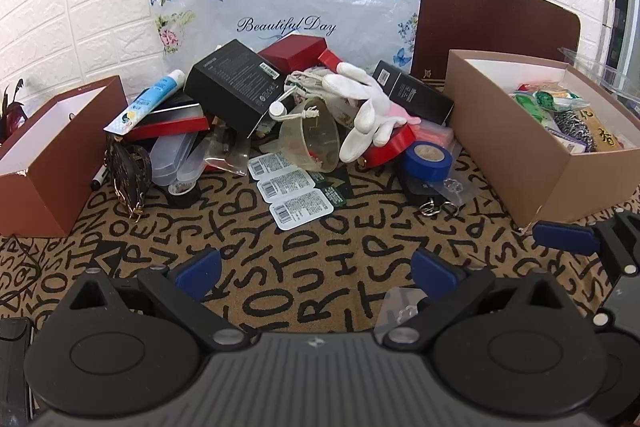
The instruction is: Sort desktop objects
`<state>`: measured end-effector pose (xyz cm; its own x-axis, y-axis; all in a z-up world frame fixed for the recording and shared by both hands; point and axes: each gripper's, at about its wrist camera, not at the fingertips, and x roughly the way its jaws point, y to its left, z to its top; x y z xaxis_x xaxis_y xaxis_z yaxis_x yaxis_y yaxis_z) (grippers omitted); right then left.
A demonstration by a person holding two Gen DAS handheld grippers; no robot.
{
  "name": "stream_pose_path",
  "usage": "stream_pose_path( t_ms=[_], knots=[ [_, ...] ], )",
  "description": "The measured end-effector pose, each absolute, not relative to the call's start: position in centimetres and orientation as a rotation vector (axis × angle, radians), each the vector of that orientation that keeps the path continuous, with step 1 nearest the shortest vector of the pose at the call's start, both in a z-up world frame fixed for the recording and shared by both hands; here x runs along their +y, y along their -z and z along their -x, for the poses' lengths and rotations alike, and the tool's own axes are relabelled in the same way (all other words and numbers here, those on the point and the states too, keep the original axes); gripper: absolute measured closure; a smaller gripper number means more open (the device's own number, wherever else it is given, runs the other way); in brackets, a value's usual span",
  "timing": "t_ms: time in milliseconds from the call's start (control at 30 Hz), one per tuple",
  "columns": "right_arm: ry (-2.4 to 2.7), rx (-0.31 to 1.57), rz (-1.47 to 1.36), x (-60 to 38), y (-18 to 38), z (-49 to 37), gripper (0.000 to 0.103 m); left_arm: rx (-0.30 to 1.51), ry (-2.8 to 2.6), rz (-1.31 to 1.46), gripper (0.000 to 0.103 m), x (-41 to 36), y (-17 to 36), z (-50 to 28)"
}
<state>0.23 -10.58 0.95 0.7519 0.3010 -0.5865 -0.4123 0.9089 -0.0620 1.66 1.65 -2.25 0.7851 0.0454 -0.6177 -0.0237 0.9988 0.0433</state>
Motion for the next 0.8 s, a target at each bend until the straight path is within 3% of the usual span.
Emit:
stream_pose_path(
  t_ms=[800],
  knots=[
    [-0.407,0.653,0.206,-9.5,1.9,-7.3,0.004,0.719,-0.028,0.044,0.0,5.9,5.3,-8.7]
  ],
)
